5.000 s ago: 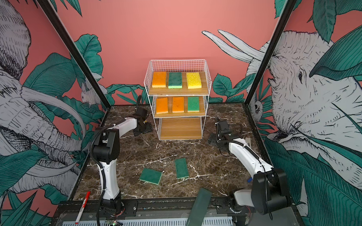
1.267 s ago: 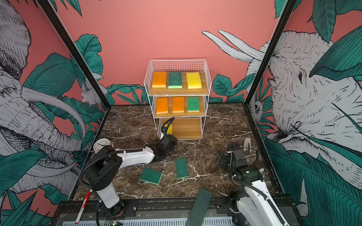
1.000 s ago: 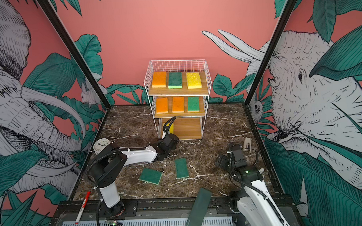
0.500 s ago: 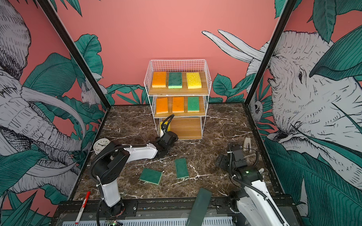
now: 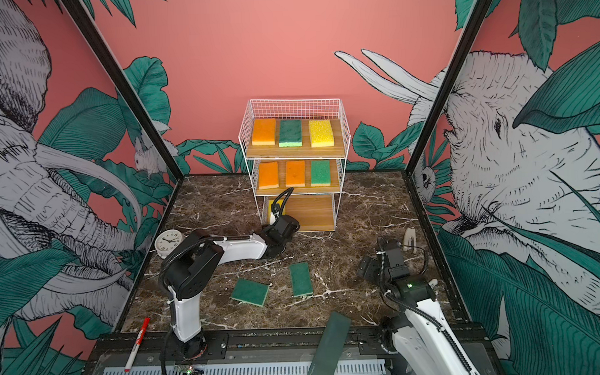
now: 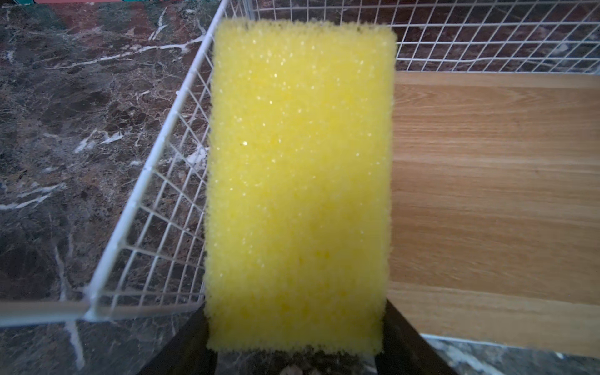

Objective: Arrange cleaning sponges on a shelf
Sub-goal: Place the cleaning sponge on the shelf.

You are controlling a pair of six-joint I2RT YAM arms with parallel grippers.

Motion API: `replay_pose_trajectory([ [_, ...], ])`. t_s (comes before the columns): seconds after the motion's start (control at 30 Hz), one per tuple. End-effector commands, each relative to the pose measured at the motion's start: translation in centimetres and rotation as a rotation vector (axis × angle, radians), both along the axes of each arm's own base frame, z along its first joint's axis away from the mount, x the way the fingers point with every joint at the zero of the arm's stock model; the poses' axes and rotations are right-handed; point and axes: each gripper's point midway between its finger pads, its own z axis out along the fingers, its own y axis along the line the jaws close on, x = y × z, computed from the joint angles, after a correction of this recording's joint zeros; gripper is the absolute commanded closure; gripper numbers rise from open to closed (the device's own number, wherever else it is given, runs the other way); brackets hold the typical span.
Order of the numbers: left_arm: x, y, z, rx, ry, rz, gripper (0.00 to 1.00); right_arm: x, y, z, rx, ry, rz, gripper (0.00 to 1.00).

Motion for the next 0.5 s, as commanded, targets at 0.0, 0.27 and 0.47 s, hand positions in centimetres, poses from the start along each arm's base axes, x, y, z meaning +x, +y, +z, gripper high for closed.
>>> replay_pose_trajectory([
  [0.0,0.6,0.48,0.58,-0.011,-0.014,0.047,0.29,-0.03,-0.29,0.7,-0.017,-0.015,-0.004,0.08],
  [0.27,0.88,0.32,0.57,-0.006,-0.004,0.046,0.25,-0.21,-0.38,0.68,-0.022,-0.01,-0.002,0.08],
  [0.47,0.79,0.44,0.54,-0.003,0.019,0.063,0.22,-0.38,-0.37,1.05,-0.017,-0.02,0.0,0.08],
])
